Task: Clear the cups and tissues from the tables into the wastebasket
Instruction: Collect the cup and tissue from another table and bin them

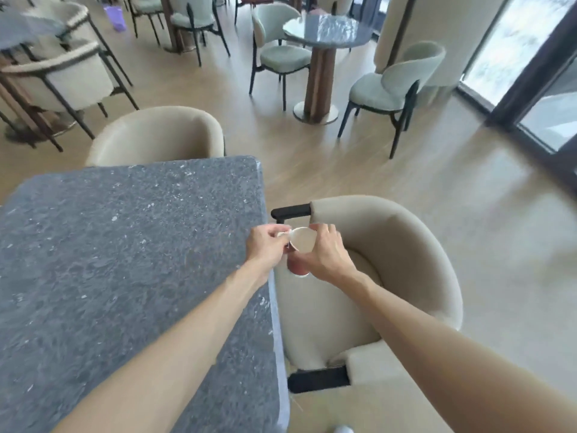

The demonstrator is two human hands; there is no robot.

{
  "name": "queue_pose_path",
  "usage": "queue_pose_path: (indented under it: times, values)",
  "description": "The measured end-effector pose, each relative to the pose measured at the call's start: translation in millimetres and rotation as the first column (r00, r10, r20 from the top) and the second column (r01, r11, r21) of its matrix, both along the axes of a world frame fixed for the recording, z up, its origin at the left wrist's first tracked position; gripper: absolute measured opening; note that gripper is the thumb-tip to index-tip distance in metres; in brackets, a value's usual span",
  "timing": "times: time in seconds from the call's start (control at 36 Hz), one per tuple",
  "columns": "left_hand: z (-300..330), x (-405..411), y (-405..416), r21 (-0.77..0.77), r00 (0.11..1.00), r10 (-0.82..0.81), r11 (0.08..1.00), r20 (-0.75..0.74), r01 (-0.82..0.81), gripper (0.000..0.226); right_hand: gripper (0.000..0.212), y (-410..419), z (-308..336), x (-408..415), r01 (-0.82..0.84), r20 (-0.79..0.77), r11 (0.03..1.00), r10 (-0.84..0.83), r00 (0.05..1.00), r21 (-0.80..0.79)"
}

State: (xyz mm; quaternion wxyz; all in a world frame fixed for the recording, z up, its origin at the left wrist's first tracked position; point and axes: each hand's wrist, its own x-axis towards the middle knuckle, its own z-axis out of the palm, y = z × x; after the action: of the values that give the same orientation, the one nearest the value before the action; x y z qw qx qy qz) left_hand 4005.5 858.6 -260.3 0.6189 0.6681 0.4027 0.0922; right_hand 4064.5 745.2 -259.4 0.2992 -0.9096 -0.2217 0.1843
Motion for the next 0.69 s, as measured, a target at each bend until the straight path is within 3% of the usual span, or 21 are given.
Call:
queue_pose_path:
  times: [0.22,0.42,0.69]
  values:
    - [29,31,-151,0.003,0.952,-0.299,0.954,0.061,0.3,0.009,0.085,-180,30,4,0.275,-0.011,0.957,-0.275,0.961,0.091]
    - [39,42,-339,0.017,0.88,-0.468,0.884,0.077,0.468,0.016,0.08,-387,48,-13,0.479,0.002,0.87,-0.482,0.876,0.115]
    - [64,58,-610,0.056,0.621,-0.777,0.628,0.107,0.776,0.015,0.08,-658,82,-47,0.754,0.031,0.633,-0.769,0.639,0.176]
